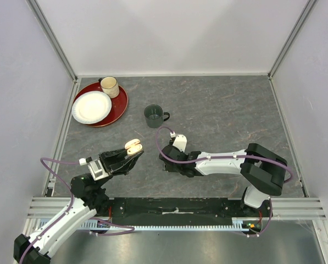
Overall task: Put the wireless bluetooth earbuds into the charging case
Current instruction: Pick up the earbud from the center of the board.
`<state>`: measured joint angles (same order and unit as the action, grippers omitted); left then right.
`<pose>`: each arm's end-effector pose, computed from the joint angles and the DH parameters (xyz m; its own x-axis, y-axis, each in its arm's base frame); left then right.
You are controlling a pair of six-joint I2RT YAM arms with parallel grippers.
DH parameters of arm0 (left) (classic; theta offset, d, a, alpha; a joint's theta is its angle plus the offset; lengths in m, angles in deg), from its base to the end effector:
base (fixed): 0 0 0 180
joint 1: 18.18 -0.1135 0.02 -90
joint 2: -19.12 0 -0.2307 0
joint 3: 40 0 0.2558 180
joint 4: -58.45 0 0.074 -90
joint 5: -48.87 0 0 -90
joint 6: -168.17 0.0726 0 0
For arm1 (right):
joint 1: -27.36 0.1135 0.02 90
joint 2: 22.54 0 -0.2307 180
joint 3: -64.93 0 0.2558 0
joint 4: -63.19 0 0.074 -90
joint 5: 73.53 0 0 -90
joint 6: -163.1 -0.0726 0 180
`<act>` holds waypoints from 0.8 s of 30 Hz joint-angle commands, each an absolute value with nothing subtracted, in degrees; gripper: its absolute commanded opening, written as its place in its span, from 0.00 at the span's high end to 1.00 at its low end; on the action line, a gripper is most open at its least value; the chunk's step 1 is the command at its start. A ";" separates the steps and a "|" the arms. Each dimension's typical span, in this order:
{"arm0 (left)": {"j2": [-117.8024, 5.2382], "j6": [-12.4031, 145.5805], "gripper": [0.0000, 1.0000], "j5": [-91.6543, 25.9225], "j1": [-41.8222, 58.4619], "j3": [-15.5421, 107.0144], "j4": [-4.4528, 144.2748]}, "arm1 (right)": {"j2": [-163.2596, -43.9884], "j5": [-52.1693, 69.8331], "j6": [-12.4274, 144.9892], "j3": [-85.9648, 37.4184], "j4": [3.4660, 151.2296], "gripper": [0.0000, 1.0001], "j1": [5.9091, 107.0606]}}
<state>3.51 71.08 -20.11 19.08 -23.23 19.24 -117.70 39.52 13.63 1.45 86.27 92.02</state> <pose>0.1128 -0.1185 0.2726 0.4150 -0.4604 -0.7847 0.8403 0.5247 0.1365 0.1711 0.2948 0.0939 -0.8106 0.1401 -0.5686 -0.0722 0.9396 0.3346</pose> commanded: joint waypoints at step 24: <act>3.04 72.89 0.98 -21.88 19.00 -22.83 17.52 | -121.15 40.99 13.33 -2.16 87.30 0.63 92.48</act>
